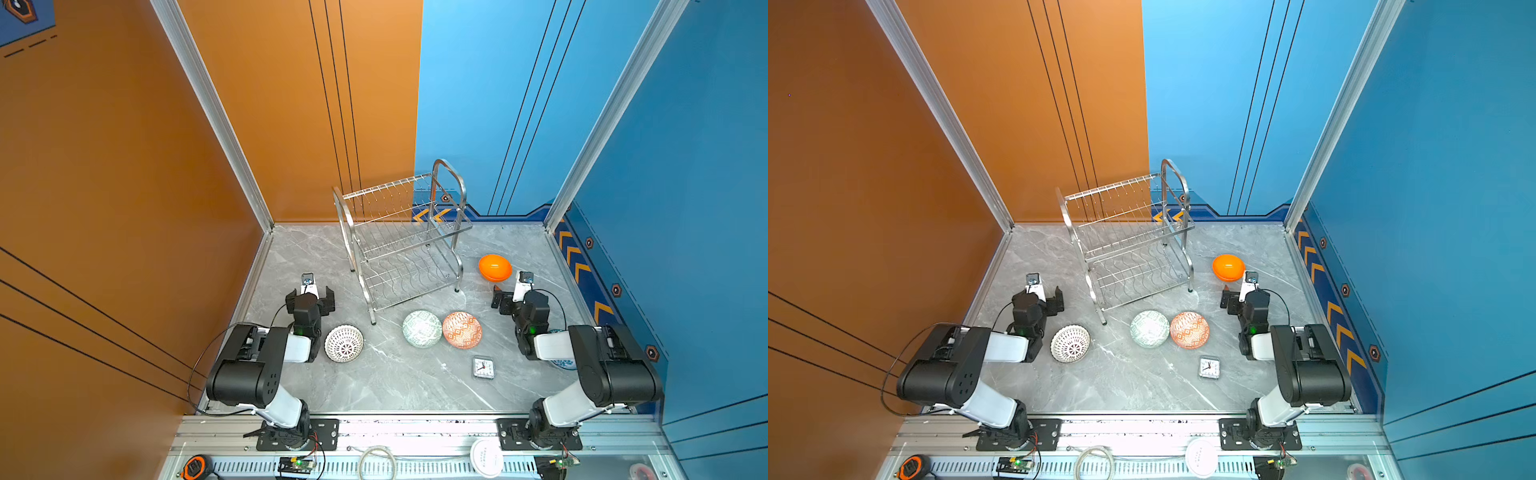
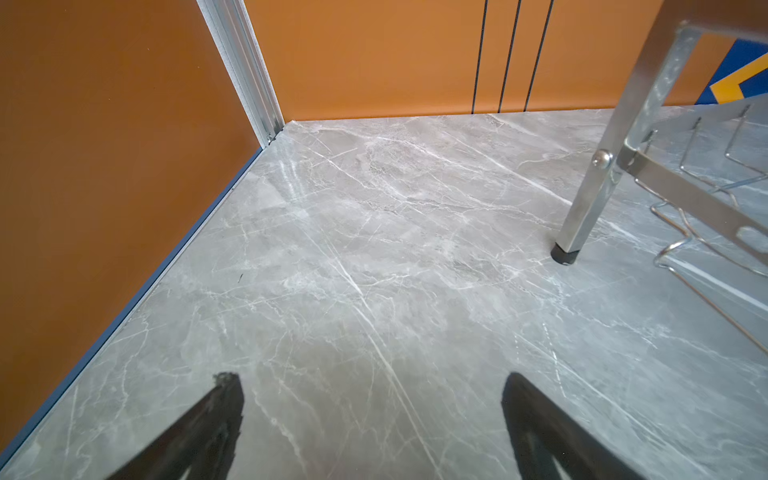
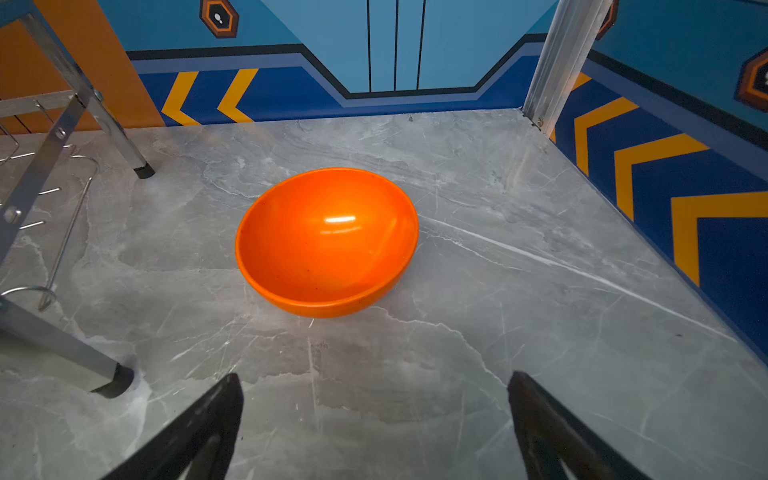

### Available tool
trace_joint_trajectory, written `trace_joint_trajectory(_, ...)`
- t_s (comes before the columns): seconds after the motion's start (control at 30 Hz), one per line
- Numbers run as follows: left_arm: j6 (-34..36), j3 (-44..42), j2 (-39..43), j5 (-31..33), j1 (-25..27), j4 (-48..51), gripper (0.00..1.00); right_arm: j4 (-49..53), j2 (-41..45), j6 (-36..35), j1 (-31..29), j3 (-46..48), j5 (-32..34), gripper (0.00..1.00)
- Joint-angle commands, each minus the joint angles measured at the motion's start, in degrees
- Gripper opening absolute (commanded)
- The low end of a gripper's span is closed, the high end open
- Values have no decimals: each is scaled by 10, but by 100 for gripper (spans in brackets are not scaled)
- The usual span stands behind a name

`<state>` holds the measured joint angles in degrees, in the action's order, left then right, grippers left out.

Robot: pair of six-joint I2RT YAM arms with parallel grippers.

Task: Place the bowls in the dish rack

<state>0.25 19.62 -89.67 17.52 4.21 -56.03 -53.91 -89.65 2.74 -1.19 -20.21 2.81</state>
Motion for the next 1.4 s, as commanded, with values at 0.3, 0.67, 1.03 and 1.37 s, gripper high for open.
trace_joint_trajectory(0.3, 9, 8, -4, -3, 4, -6, 98, 5, 11, -5, -7, -4, 12, 100)
trace_joint_trajectory(0.67, 7, 11, -4, -14, -2, 1, 98, 12, 10, 5, 10, -10, -17, 100)
trace_joint_trajectory(1.03, -8, 11, -1, -21, -15, 7, 98, 15, 9, 8, 11, -12, -15, 100)
trace_joint_trajectory(1.37, -30, -5, 44, 17, -19, 22, 98, 40, 46, 24, -6, -8, 93, 100)
